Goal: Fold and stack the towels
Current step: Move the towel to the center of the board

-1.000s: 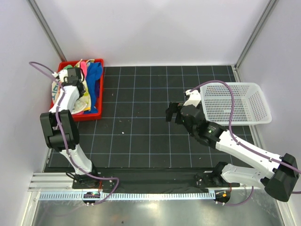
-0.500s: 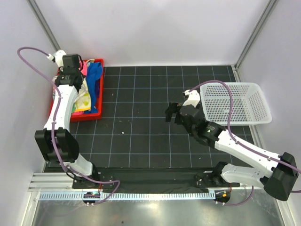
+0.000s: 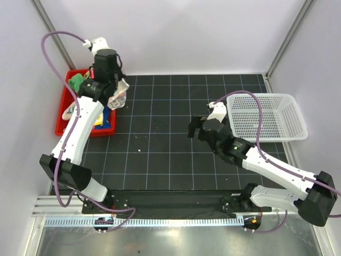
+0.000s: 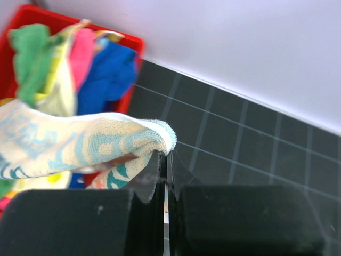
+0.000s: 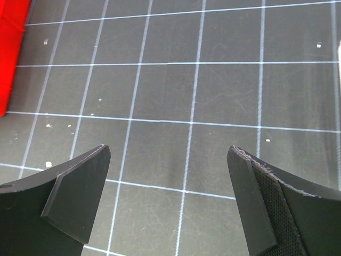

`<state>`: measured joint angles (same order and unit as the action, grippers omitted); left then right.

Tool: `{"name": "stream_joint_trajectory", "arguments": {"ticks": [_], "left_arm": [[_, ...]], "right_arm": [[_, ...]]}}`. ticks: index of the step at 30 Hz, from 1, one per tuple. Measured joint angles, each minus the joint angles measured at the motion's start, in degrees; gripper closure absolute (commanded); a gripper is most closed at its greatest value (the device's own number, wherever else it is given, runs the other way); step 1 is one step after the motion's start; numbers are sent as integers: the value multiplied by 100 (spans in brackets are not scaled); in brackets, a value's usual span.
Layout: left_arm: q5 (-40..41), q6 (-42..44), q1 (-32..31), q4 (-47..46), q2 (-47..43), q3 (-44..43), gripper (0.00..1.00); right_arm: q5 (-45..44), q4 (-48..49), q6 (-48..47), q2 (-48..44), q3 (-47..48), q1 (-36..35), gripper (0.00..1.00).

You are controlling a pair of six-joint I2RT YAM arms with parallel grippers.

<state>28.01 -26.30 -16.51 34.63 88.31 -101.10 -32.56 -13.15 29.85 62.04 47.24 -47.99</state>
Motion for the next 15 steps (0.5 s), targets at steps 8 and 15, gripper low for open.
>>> {"name": "stream_joint_trajectory", "arguments": {"ticks": [8,15], "left_arm": [[-101,-125,-1552,39,-48,442,100],[-280,-474,-2909,37,-55,1694,100]], "right_arm": [[-503,-256,0,20,7,0,0],[-1027,-573,70,98,42,170,0]]}}
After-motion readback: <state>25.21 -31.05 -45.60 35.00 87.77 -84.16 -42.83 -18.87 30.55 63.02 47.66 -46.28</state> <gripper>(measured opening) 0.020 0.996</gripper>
